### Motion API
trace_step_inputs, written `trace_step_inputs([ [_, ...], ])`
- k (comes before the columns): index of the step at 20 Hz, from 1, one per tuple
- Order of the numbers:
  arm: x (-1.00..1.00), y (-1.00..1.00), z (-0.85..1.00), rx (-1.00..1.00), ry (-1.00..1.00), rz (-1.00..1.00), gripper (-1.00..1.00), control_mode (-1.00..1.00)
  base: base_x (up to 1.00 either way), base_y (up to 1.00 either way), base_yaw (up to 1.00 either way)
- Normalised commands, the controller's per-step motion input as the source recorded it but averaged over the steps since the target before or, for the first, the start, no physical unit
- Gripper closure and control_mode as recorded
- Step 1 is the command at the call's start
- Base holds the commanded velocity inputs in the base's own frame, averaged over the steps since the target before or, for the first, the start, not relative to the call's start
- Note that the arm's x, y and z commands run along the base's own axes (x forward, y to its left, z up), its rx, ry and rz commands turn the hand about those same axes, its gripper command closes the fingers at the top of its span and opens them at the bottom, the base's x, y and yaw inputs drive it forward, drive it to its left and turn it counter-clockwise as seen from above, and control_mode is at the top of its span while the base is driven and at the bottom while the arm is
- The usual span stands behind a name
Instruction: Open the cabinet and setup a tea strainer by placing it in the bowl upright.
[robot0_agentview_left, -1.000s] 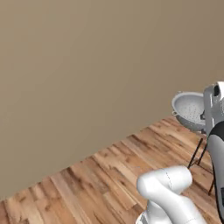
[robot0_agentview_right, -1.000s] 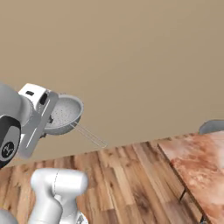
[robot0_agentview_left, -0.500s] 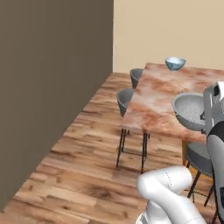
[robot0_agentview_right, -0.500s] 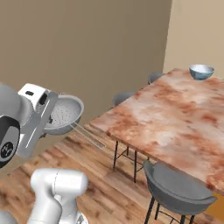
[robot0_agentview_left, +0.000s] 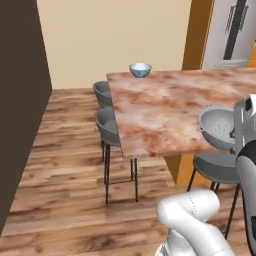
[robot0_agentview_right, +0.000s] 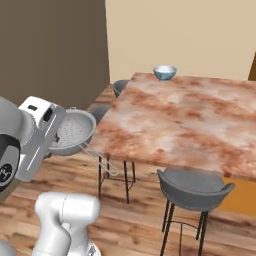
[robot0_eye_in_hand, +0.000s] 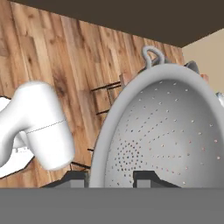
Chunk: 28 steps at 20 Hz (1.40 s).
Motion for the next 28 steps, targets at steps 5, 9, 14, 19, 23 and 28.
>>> trace_step_inputs([
  [5, 0.00, 0.00, 0.00, 0.00, 0.00, 0.00, 1.00, 1.00, 0.40, 1.00, -0.54],
  [9, 0.00, 0.00, 0.00, 0.00, 0.00, 0.00, 1.00, 1.00, 0.54, 1.00, -0.48],
  [14, 0.00, 0.00, 0.00, 0.00, 0.00, 0.00, 1.00, 1.00, 0.57, 1.00, -0.34],
  [19, 0.00, 0.00, 0.00, 0.00, 0.00, 0.00, 1.00, 1.00, 0.20, 1.00, -0.29],
  [23, 0.00, 0.00, 0.00, 0.00, 0.00, 0.00, 1.00, 1.00, 0.31, 1.00, -0.39],
  [28, 0.00, 0.00, 0.00, 0.00, 0.00, 0.00, 1.00, 1.00, 0.36, 1.00, -0.35],
])
